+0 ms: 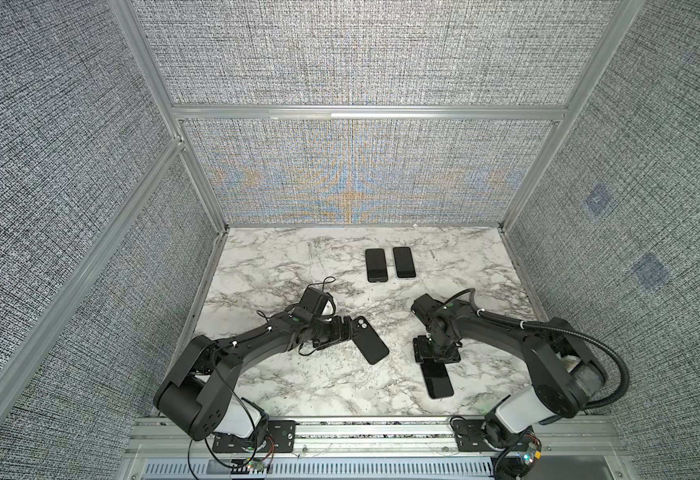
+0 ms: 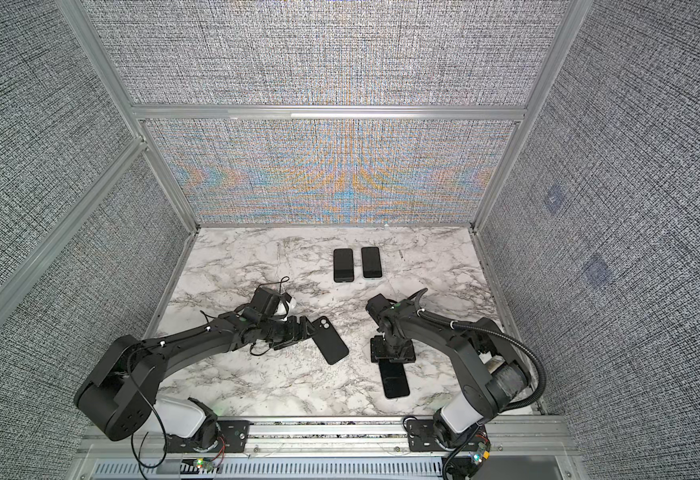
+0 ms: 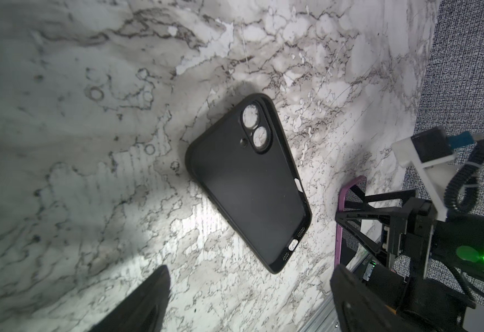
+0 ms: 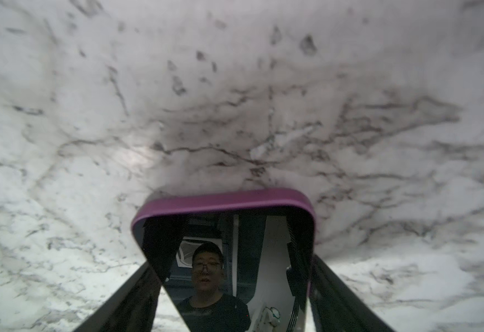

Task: Put the phone into the phone case
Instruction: 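Carry the pink-edged phone beside the black-cased phone with the right gripper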

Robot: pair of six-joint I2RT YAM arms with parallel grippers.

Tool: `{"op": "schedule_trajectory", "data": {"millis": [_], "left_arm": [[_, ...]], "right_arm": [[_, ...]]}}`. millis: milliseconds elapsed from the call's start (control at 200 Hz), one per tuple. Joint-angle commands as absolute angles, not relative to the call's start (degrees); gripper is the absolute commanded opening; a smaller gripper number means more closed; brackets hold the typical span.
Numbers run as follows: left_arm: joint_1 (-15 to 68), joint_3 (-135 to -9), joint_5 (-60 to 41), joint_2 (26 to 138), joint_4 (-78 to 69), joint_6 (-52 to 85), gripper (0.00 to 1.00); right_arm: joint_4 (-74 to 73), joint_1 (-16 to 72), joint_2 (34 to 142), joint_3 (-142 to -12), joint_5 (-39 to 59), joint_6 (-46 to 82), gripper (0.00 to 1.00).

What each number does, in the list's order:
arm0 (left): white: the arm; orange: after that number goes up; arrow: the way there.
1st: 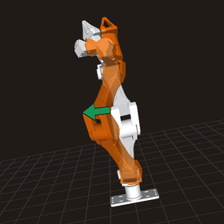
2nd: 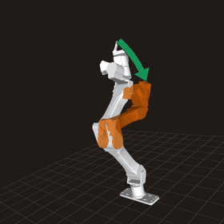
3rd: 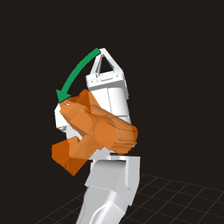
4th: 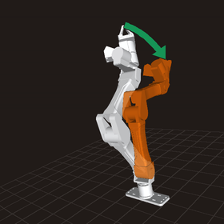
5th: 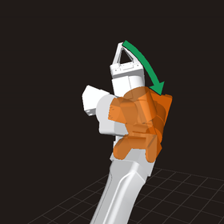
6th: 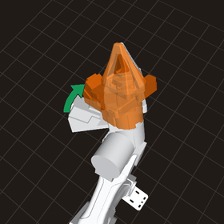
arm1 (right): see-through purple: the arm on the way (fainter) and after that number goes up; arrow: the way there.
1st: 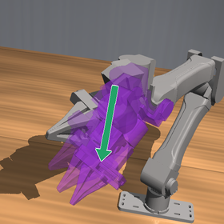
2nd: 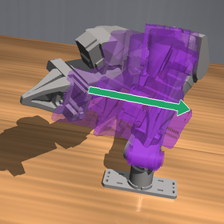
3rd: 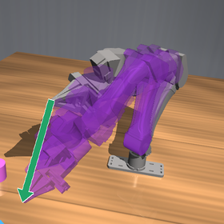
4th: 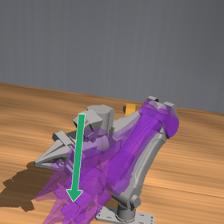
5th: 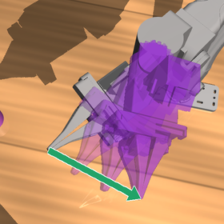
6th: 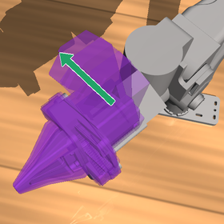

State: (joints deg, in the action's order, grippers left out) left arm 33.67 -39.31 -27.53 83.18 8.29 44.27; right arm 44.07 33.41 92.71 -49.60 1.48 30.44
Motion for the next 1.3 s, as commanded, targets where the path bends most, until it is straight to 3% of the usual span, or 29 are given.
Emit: {"op": "schedule_trajectory", "data": {"millis": [0, 1055, 1295], "left_arm": [[33.66, -39.71, -27.27, 83.35, 9.71, 43.82, 0.89], [31.82, -37.80, -26.54, 82.92, 9.58, 45.61, 0.89], [31.29, -37.19, -26.61, 81.59, 10.00, 45.31, 0.89]], "right_arm": [[34.78, 33.77, 96.48, -51.42, 3.11, 25.39, 0.78], [40.85, 47.31, 105.85, -67.57, 2.17, 24.95, 0.78], [43.03, 47.19, 106.22, -67.24, -1.82, 21.15, 0.88]]}}
